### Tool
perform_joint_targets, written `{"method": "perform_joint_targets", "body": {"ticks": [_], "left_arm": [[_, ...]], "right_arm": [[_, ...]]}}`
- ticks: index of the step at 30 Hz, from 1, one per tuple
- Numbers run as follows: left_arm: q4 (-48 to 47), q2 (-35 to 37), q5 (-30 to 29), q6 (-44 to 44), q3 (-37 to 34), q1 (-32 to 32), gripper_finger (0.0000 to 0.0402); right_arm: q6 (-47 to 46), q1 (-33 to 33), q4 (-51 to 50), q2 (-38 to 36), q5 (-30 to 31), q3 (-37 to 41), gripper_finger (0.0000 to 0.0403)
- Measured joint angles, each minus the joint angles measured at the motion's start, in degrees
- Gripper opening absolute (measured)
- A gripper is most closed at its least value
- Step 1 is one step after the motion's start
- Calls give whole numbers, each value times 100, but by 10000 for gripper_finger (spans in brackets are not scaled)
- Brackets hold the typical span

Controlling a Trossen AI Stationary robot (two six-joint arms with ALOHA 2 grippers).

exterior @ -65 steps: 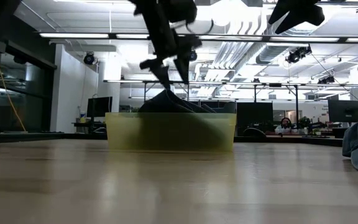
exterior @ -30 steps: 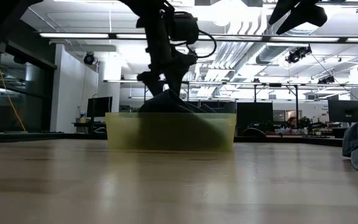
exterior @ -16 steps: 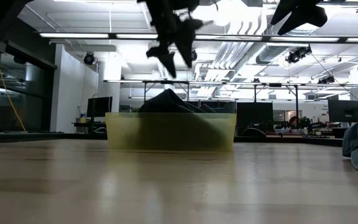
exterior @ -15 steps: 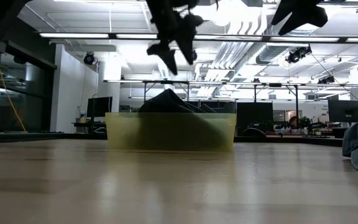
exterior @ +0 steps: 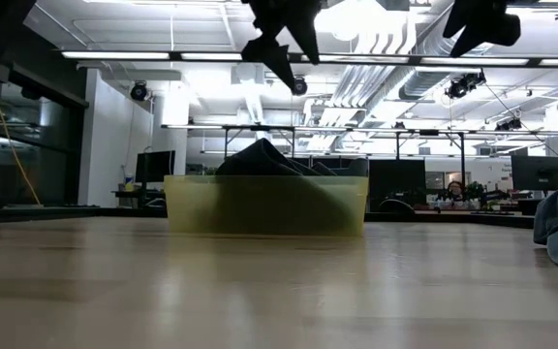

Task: Pick & Place hat
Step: Put the blue cap into the yellow bin

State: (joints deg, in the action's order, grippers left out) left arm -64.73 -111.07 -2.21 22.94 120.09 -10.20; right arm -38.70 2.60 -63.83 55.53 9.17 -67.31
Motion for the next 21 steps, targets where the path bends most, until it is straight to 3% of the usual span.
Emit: {"method": "perform_joint_targets", "body": {"ticks": [6, 12, 21], "left_arm": [[-2, 0, 44, 9, 0, 406, 256], [-145, -2, -203, -2, 0, 829, 256], [39, -4, -288, -179, -98, 1334, 256]], "right_arm": [[17, -52, -35, 0, -624, 0, 197], [-290, -668, -102, 0, -623, 0, 197], [-1696, -2325, -112, 0, 411, 0, 197]]}}
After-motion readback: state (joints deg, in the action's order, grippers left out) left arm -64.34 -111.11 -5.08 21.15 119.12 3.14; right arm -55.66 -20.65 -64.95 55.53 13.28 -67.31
